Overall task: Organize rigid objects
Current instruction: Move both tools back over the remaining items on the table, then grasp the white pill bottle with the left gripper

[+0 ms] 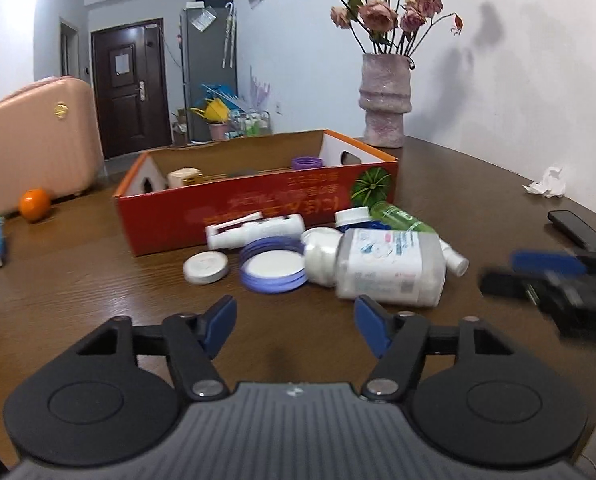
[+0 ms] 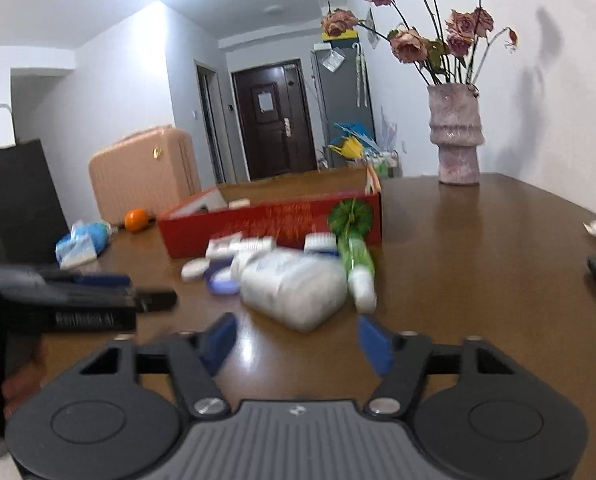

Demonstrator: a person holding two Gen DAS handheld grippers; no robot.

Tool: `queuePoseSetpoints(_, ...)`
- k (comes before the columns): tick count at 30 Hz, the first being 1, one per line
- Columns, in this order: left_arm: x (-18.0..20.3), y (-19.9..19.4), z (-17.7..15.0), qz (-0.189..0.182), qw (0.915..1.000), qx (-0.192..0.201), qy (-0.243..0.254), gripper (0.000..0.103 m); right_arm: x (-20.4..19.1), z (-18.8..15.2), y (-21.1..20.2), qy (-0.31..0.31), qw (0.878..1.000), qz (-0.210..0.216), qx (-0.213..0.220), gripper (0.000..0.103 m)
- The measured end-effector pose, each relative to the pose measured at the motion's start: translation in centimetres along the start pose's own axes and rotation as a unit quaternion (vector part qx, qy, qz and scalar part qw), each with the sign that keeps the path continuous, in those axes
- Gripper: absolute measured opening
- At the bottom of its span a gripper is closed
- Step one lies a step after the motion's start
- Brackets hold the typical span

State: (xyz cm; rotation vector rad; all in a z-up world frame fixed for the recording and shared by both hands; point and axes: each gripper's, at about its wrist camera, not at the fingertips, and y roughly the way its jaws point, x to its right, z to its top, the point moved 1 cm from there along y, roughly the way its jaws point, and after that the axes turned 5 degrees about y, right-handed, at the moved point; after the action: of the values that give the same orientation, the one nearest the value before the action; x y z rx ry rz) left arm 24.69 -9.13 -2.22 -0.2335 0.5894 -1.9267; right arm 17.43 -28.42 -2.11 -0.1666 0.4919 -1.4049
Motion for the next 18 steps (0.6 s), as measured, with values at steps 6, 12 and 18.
queuePoseSetpoints(6, 1.0, 3.2, 1.3, -0.068, 0.9957, -0.051, -0.038, 0.027, 2.2, 4.6, 6.5, 0.036, 0.999, -0.004, -0.014, 0.017)
queuePoseSetpoints(12, 0.4, 2.5, 1.1, -0.095, 0.9903, -0.056, -0.084, 0.029, 3.6, 4.2, 9.0, 0.089, 0.992, 0.053, -0.070, 0.017)
queuePoseSetpoints(18, -4.2, -2.7, -1.2, 0.027, 0.9954, -0.040, -0.083, 0.042, -0.8, -0.1, 3.5, 0.127, 0.960, 0.204, -0.141, 0.021)
